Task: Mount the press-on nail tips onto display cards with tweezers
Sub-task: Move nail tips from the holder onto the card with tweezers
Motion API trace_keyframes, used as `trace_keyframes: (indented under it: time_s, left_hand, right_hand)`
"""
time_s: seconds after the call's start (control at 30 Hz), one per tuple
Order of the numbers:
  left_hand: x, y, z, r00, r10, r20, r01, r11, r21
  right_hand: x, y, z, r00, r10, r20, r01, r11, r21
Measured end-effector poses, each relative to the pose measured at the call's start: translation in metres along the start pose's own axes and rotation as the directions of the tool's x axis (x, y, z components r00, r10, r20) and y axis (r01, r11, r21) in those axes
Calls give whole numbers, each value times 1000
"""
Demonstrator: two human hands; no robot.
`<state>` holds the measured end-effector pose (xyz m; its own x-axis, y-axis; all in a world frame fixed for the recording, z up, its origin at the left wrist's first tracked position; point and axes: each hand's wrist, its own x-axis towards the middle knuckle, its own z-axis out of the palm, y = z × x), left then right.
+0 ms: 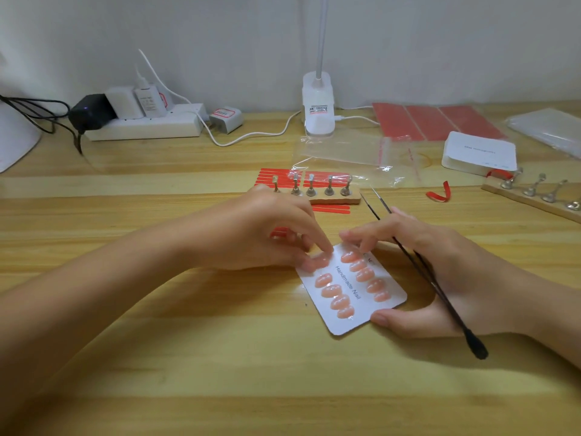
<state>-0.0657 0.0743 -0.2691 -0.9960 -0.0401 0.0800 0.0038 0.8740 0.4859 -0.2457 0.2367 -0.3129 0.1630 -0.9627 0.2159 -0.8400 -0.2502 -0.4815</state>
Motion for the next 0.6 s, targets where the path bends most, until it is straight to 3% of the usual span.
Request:
trace_keyframes:
  time_s: [0.17,0.4,0.6]
  left_hand:
    - [-8,3,5,998,-47,-49,45,998,-33]
    - [-22,5,17,961,-212,-179,177,966,-190]
    - [-22,12,28,877,-332,-348,265,937,-226]
  right_hand:
    - [-3,-15,-6,986,-39,-165,36,999,-21]
    - [3,-23,-11,934,93,-345,-105,994,-15]
    - [1,-26,-7,971,73,-228,-120,972,-200]
